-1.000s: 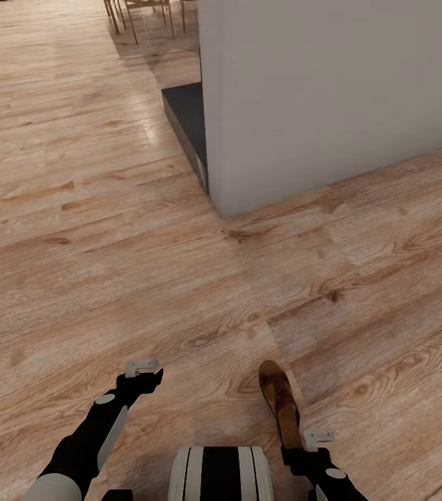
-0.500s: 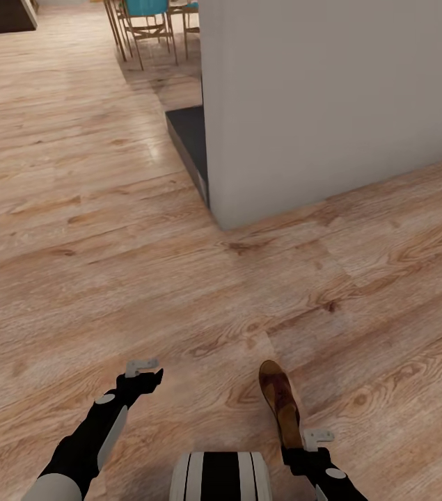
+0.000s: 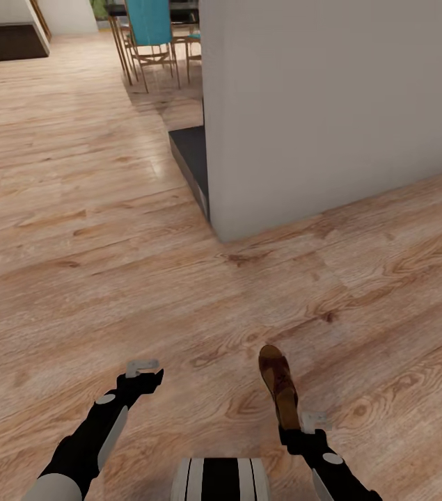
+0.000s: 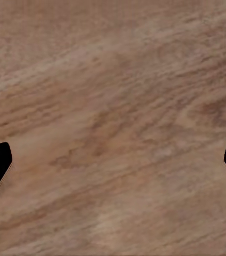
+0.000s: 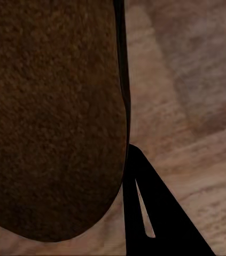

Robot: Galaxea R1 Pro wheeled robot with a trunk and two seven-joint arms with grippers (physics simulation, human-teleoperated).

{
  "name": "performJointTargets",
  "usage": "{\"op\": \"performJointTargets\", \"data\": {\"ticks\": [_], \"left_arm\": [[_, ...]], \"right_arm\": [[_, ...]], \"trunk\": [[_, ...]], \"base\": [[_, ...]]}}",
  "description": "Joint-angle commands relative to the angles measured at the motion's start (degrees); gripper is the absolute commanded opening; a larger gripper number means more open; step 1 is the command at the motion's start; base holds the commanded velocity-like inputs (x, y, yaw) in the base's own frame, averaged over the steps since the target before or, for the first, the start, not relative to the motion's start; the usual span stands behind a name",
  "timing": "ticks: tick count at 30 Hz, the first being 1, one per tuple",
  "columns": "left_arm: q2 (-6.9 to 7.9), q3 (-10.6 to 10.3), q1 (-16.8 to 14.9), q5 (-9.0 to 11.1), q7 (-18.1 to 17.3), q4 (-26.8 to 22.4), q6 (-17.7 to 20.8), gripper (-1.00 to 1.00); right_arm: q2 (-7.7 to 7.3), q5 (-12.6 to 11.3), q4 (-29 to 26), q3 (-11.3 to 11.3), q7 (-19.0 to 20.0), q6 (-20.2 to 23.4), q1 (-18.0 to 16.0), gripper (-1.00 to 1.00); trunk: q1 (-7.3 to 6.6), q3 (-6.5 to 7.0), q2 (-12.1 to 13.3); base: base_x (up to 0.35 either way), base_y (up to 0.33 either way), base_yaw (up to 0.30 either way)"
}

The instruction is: Pick up the two gym shoes and the two sandals from the corridor floor and place them onto the hallstand (shoe rack) in the corridor, making sure they are on the rack and not on the floor. Arrange them so the two gym shoes are next to each other and the two sandals are next to each other.

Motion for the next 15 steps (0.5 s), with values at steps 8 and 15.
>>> {"op": "performJointTargets", "data": {"ticks": [8, 15], "left_arm": [[1.33, -0.1, 0.0, 0.5, 0.0, 0.0, 0.3, 1.0], [2.33, 0.0, 0.0, 0.5, 0.0, -0.1, 0.7, 1.0]], "right_arm": [[0.04, -0.7, -0.3, -0.5, -0.1, -0.1, 0.0, -1.0], [0.1, -0.7, -0.6, -0.5, -0.1, -0.1, 0.0, -1.0]], "trunk": [[-0.21, 1.89, 0.1], [-0.39, 4.03, 0.2]], "base": [[0.0, 0.0, 0.0], [0.0, 0.0, 0.0]]}}
